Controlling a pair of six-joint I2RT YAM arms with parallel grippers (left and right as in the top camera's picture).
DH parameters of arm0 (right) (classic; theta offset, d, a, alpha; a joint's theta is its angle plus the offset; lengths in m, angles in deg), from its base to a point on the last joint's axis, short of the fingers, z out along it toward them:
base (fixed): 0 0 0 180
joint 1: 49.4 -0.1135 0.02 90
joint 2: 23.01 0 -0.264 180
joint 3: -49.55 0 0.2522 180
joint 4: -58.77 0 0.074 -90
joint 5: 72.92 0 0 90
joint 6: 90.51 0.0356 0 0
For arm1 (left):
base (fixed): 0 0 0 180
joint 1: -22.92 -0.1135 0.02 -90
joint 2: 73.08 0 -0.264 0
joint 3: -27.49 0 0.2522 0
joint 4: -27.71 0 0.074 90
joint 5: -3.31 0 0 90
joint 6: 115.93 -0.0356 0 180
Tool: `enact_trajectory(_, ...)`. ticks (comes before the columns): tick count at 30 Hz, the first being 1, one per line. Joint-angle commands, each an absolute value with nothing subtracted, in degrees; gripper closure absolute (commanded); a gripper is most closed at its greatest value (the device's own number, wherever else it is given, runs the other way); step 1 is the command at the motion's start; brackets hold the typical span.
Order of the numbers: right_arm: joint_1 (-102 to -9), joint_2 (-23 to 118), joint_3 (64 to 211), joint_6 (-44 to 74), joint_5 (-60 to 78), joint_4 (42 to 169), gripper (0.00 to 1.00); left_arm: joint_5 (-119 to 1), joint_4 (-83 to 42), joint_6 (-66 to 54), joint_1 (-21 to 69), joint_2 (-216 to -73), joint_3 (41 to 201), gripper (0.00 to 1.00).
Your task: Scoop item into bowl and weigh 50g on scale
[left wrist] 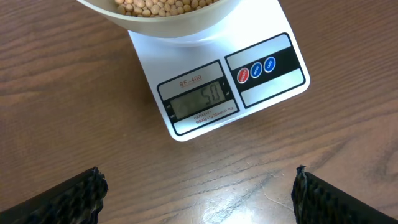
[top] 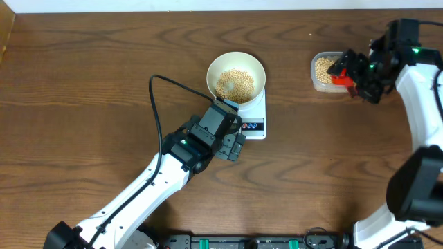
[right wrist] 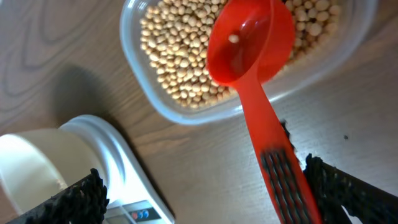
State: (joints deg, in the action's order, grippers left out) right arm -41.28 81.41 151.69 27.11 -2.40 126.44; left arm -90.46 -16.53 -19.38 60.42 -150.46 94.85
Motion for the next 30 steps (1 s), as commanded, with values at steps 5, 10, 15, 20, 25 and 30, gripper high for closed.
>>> enact_trajectory(5, -39.30, 69.94, 151.58, 17.52, -3.41, 130.85, 0.01, -90.59, -16.64, -19.88, 60.22, -150.55, 94.92, 0.03)
enact_trajectory(10, -39.40, 61.83, 151.58, 5.52, -3.50, 136.17, 0.01, -90.59, -16.64, -19.88, 60.22, -150.55, 94.92, 0.03)
enact_trajectory(15, -41.00, 52.74, 151.58, -4.52, -3.34, 147.20, 0.01, -90.59, -16.64, -19.88, 60.22, -150.55, 94.92, 0.03)
enact_trajectory(20, -41.09, 45.17, 151.58, -4.43, -1.35, 155.55, 0.01, -90.59, -16.64, -19.88, 60.22, -150.55, 94.92, 0.03)
enact_trajectory(25, -41.09, 41.85, 151.58, -4.45, 0.37, 157.34, 0.01, -90.59, -16.64, -19.88, 60.22, -150.55, 94.92, 0.03)
enact_trajectory(30, -41.15, 38.59, 151.58, -7.03, 1.51, 158.26, 0.01, -90.59, -16.64, -19.88, 60.22, -150.55, 94.92, 0.03)
